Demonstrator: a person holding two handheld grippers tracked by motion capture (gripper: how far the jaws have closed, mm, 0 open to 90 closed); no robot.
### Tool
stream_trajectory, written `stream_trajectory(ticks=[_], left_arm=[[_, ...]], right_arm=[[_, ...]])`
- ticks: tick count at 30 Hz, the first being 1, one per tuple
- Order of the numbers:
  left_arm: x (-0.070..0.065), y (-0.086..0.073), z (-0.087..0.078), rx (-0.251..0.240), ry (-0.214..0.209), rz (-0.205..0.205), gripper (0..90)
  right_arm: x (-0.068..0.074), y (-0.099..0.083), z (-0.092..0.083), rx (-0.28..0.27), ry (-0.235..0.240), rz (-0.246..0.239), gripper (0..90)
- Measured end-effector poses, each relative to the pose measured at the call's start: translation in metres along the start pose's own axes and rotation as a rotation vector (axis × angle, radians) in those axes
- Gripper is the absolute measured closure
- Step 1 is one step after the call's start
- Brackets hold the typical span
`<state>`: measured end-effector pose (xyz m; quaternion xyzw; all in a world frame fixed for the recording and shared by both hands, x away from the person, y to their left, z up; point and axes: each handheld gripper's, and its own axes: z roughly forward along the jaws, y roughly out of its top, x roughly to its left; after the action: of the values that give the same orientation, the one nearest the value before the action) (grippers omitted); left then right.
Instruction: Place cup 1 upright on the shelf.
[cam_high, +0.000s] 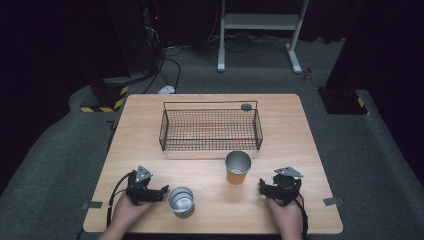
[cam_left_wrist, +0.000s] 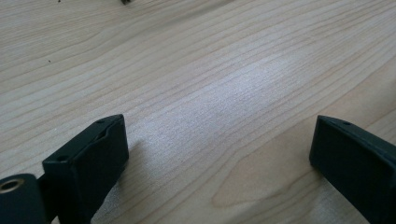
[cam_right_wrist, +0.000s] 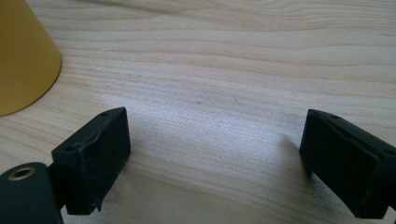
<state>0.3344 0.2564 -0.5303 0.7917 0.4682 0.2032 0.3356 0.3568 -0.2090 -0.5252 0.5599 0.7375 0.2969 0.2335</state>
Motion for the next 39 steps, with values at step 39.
stream_trajectory(ticks=[39], left_arm=[[0.0, 0.0, 0.0, 0.002, -0.002, -0.003, 5.5]], right_arm=[[0.004, 0.0, -0.013, -0.08, 0.056, -0.05, 14.0]])
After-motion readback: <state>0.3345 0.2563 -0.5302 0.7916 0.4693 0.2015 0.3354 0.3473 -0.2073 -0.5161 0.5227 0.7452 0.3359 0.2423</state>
